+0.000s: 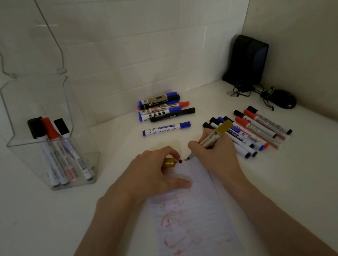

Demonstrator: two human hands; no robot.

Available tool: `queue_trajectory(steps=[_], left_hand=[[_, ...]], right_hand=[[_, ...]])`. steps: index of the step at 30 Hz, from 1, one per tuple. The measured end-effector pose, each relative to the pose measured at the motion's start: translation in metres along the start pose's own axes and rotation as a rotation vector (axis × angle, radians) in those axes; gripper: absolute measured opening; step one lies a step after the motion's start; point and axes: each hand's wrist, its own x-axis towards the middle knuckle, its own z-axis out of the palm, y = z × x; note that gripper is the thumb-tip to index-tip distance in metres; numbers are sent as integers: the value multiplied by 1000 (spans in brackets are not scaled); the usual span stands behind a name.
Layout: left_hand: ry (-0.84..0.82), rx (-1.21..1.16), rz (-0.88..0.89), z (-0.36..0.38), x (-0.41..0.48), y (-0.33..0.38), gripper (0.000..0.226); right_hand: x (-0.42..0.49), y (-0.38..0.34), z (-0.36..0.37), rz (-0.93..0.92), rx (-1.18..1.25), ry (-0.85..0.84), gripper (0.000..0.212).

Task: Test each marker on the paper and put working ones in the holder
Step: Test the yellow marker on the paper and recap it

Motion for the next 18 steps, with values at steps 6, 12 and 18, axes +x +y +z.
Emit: queue_trajectory(steps=[6, 12, 18], left_hand=[[4, 3, -1, 1, -1, -1, 67], [-8, 10, -9, -1, -1, 1, 66], [-3, 11, -11, 0, -1, 1, 67]], right_hand=[[-1, -1, 3, -5, -6, -40, 38], [0, 0, -1, -10, -1, -3, 33], [-2, -1, 1, -3, -16, -39, 34]])
